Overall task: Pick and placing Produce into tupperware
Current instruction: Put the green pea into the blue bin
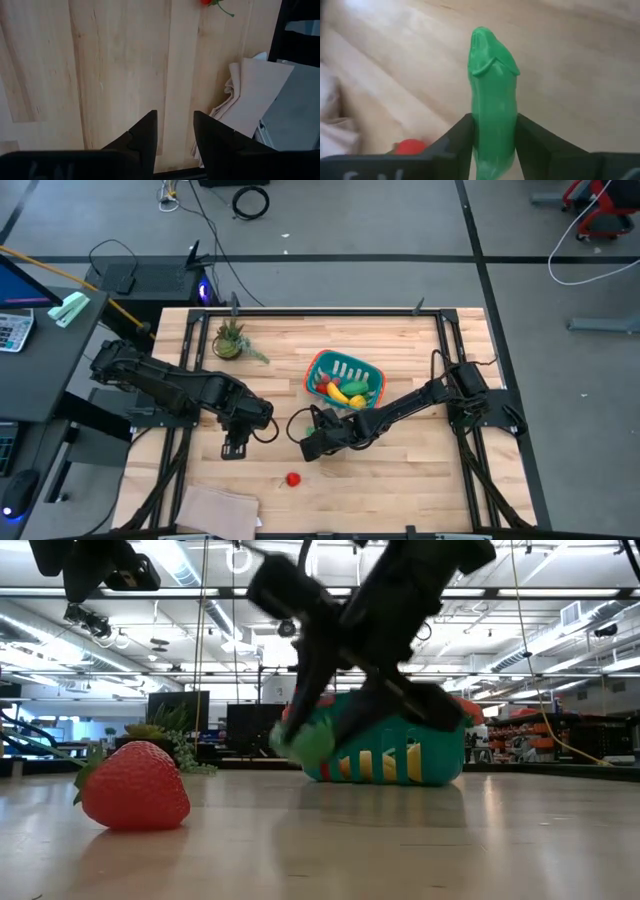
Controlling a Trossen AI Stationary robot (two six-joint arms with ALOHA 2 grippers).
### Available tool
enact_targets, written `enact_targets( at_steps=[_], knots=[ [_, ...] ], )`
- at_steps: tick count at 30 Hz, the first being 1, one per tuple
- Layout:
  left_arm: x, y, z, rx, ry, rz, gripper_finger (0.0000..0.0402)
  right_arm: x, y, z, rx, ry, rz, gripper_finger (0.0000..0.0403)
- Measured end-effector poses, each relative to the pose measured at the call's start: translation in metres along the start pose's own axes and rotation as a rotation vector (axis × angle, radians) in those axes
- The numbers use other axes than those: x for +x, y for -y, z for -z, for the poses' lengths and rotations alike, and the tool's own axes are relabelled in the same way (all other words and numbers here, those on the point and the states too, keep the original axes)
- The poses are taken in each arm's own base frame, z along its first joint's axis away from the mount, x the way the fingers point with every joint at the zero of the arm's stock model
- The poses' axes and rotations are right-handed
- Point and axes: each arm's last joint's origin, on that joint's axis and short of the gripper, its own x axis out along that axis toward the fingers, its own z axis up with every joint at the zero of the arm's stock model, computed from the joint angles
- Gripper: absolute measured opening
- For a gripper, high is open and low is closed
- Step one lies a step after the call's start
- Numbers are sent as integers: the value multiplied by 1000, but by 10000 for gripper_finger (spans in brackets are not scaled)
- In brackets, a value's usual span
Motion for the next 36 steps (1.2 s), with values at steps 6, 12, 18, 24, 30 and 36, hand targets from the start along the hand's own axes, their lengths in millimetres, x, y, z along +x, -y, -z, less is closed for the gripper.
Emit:
enact_targets(
  at_steps=[6,12,18,24,30,36],
  knots=[
    [0,0,0,0,0,0,136,-44,-16,-17,-39,149,-89,126],
    [0,0,0,0,0,0,128,-99,-6,-59,-77,353,7,110],
    [0,0,0,-18,1,0,129,-117,28,-95,-124,295,251,127],
    [0,1,-3,-13,32,9,145,-85,38,-108,-224,134,303,121],
    [0,2,-5,-47,55,20,158,-56,53,-121,-283,59,378,128],
    [0,2,-6,-50,56,19,152,-50,57,-129,-447,19,382,154]
  ],
)
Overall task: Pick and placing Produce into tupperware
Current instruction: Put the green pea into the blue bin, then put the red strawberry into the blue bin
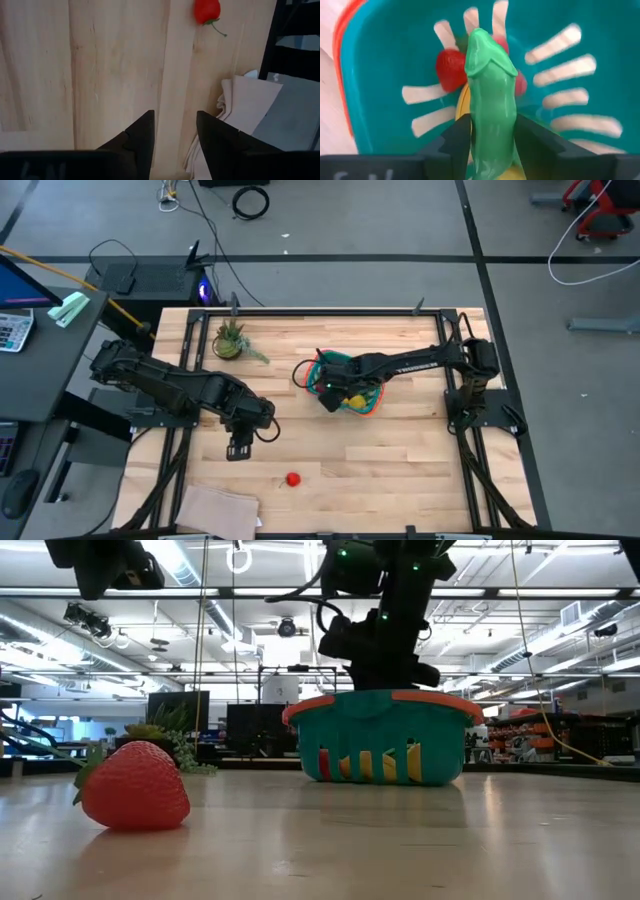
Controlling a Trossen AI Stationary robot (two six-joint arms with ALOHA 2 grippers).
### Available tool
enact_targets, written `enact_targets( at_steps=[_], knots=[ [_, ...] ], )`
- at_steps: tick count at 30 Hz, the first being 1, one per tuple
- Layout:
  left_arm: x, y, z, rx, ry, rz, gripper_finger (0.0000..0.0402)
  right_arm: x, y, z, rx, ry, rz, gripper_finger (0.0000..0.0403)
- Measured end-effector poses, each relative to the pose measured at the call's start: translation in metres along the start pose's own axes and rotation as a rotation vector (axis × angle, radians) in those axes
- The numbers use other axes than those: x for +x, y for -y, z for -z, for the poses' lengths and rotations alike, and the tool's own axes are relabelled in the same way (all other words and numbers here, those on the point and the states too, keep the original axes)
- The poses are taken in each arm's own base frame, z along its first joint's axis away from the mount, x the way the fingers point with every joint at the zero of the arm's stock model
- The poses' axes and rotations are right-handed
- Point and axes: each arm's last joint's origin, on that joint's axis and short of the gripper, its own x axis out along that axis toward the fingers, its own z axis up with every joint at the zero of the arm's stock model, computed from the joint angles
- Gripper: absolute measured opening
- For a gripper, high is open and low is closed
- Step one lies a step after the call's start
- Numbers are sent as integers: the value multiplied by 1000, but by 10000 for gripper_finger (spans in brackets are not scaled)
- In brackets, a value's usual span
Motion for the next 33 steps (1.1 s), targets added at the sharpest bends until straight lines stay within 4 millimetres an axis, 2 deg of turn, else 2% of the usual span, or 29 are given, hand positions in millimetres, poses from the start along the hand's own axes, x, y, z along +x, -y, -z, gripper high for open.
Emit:
enact_targets(
  at_steps=[4,13,19,21,26,33],
  knots=[
    [0,1,-2,-14,19,6,154,-4,4,-5,-63,24,-5,168],
    [0,7,-10,-40,102,51,182,-2,20,-17,-75,22,10,195],
    [17,15,-15,-15,84,25,209,-11,26,-24,96,62,-18,198],
    [27,22,-18,-9,73,26,217,-19,24,-24,133,82,-38,196],
    [51,40,-29,33,99,64,231,-47,10,-16,78,144,-123,194],
    [62,53,-34,67,145,105,247,-85,-2,-1,136,269,-161,194]
  ],
)
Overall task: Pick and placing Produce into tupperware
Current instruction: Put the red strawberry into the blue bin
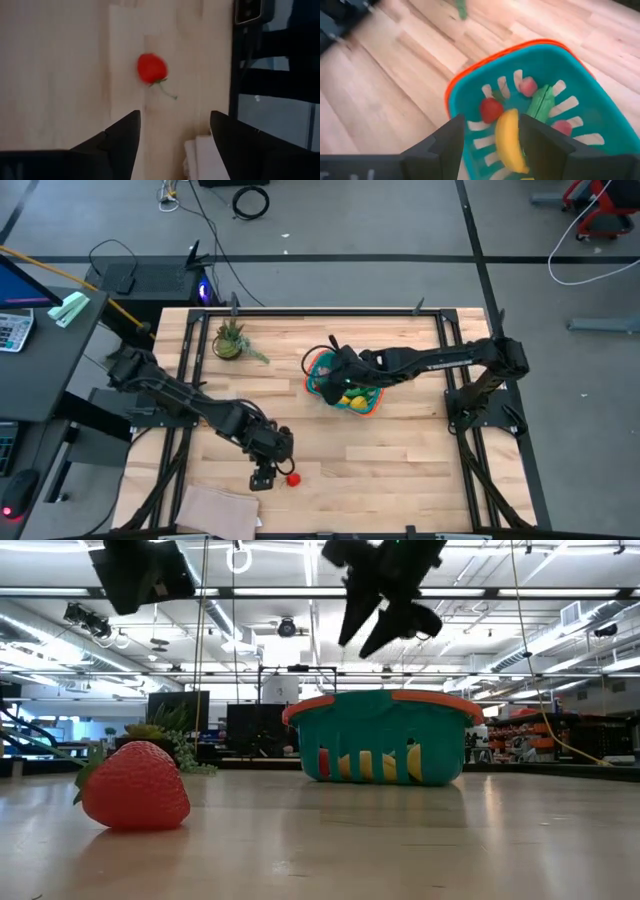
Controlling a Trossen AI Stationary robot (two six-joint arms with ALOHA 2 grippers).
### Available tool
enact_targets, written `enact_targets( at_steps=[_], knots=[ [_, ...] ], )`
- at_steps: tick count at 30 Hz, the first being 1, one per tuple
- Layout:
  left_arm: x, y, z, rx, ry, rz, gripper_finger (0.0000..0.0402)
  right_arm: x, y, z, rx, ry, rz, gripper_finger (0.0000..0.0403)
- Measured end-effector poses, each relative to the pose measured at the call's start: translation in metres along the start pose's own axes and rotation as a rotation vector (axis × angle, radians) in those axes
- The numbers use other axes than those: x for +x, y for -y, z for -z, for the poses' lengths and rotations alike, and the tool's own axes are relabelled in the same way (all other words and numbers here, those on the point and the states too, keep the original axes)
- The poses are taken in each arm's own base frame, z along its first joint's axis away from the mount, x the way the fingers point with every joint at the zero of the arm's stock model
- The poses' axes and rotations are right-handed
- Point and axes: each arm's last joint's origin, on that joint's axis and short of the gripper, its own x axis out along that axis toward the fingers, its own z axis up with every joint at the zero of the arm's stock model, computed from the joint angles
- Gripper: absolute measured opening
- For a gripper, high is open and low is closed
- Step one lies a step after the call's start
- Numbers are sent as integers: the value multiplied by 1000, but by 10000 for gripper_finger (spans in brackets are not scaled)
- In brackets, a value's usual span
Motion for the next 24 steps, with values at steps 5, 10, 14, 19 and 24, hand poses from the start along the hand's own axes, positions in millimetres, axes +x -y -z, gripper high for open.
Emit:
enact_targets(
  at_steps=[5,10,14,19,24],
  knots=[
    [21,4,-6,-41,16,15,258,-16,-12,12,18,21,-31,194],
    [50,8,-13,-137,44,23,260,-28,-27,34,-53,-6,-66,193],
    [70,3,-11,-235,-3,-22,259,-38,-39,51,-114,-20,-106,193],
    [89,-2,-8,-306,-48,-63,261,-49,-50,71,-212,-3,-115,193],
    [101,-5,-6,-318,-78,-90,261,-54,-54,78,-229,43,-101,193]
  ],
)
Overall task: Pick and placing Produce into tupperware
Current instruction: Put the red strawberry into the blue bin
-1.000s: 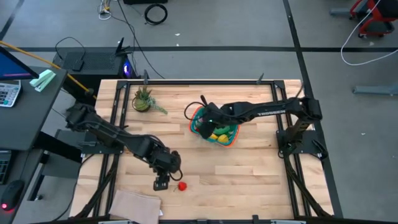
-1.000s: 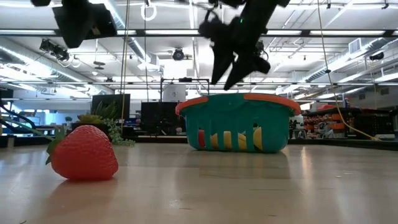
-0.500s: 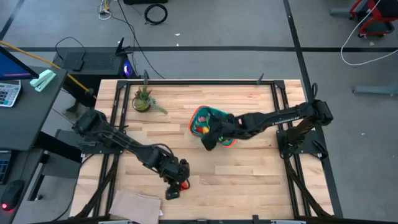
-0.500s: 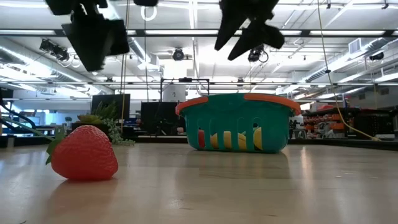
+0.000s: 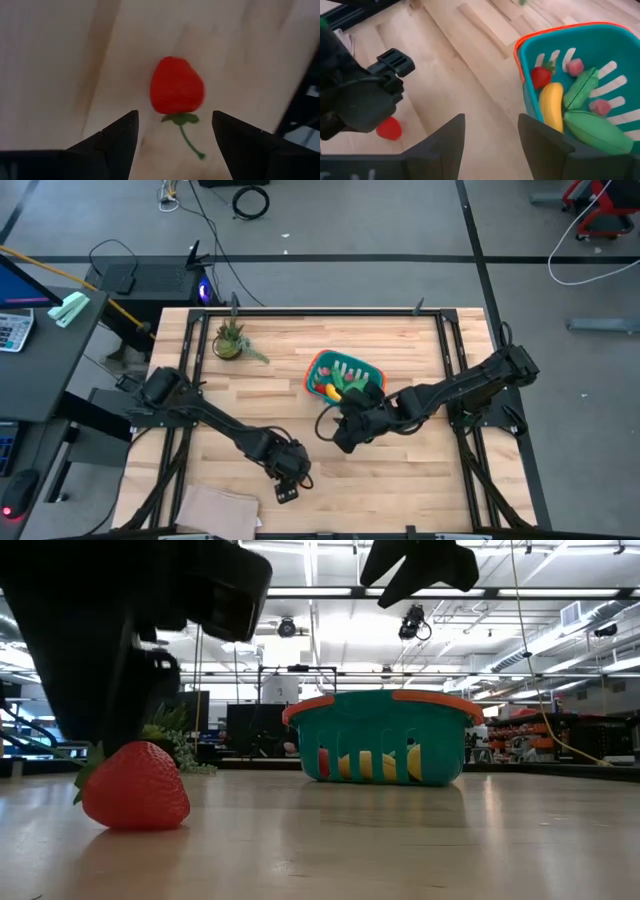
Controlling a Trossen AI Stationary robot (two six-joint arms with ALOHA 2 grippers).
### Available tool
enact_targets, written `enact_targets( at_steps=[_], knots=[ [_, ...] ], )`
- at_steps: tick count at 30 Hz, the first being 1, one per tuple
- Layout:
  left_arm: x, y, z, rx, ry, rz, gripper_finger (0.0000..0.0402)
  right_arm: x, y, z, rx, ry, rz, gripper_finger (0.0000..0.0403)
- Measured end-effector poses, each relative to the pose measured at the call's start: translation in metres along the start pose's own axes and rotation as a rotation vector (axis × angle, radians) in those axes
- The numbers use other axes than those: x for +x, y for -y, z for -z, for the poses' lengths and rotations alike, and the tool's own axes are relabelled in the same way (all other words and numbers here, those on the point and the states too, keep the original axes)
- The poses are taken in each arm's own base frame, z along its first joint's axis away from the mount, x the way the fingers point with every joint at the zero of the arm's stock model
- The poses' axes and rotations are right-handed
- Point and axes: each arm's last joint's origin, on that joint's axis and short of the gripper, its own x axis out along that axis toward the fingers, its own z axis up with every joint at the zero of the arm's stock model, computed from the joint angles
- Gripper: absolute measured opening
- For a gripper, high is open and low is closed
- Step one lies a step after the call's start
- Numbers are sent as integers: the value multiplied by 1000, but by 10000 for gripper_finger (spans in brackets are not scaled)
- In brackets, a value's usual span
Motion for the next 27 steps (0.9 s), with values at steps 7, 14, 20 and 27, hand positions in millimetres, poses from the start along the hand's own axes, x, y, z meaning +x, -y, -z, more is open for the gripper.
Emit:
enact_targets(
  at_steps=[7,14,20,27],
  knots=[
    [6,-2,-1,2,-3,-17,259,-1,-2,2,12,-1,-5,193],
    [5,-6,-5,8,27,-43,258,-1,-2,2,13,0,-4,193],
    [5,-11,-11,33,40,-52,259,-1,-2,2,13,0,-3,193],
    [4,-15,-15,94,44,-56,266,-1,-2,2,14,0,-3,193]
  ],
)
